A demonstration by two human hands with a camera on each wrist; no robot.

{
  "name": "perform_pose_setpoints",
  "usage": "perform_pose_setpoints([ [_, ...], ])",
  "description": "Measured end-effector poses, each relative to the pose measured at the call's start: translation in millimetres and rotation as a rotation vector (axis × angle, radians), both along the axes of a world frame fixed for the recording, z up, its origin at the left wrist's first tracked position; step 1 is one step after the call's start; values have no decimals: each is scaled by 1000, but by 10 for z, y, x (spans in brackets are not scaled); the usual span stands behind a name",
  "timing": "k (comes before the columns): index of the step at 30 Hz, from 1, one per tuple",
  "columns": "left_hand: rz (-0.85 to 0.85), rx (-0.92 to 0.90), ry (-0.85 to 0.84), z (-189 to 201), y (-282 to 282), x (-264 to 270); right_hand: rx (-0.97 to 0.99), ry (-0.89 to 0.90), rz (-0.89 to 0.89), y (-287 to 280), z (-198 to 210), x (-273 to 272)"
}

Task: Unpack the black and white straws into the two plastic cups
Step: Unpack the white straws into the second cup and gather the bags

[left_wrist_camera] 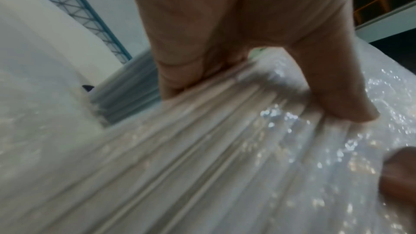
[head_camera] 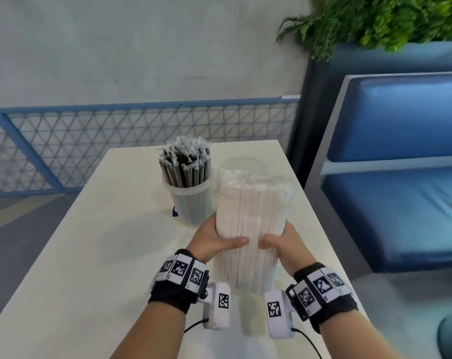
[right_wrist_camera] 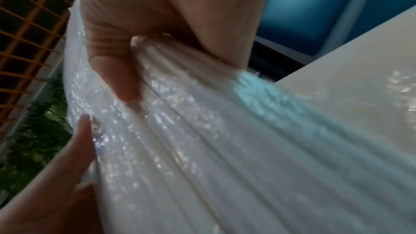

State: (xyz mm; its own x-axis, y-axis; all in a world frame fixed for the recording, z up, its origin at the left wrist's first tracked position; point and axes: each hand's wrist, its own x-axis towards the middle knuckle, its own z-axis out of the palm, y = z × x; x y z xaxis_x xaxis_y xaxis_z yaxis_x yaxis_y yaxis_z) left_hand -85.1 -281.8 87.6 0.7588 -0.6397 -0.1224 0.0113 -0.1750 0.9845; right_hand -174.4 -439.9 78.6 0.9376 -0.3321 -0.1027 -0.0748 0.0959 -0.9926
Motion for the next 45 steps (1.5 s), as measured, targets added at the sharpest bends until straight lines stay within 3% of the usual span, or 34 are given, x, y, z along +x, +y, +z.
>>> perform_pose_setpoints([
  [4, 105, 77, -12, -169, 16, 2, -69, -68, -77, -18, -59, -49],
  [11, 178, 83, 11, -300, -52, 0, -357, -157, -419, 33, 105, -54],
  [16, 168, 80, -10, -310, -55, 35, -381, -104, -379, 65, 126, -27],
  [22, 160, 112, -39, -320, -38, 97, -161, -43, -395, 101, 181, 91],
  [27, 118, 111, -34, -307, 15, 137, 92, -154, -292, 128, 430, 150],
  [32, 108, 89, -25, -269, 37, 136, 216, -220, -326, 212, 521, 157],
  [34, 111, 97, -24, -270, 77, 137, -33, -189, -359, 231, 496, 141],
  [37, 104, 102, -14, -266, 156, 141, -886, -123, -356, 239, 447, 124],
  [39, 89, 108, -14, -252, 191, 137, -1173, -137, -302, 269, 420, 129],
  [41, 81, 117, -11, -238, 213, 127, -1176, -192, -318, 283, 418, 141],
  [45, 13, 166, -39, -199, 286, 106, -1003, -252, -346, 282, 505, 193],
])
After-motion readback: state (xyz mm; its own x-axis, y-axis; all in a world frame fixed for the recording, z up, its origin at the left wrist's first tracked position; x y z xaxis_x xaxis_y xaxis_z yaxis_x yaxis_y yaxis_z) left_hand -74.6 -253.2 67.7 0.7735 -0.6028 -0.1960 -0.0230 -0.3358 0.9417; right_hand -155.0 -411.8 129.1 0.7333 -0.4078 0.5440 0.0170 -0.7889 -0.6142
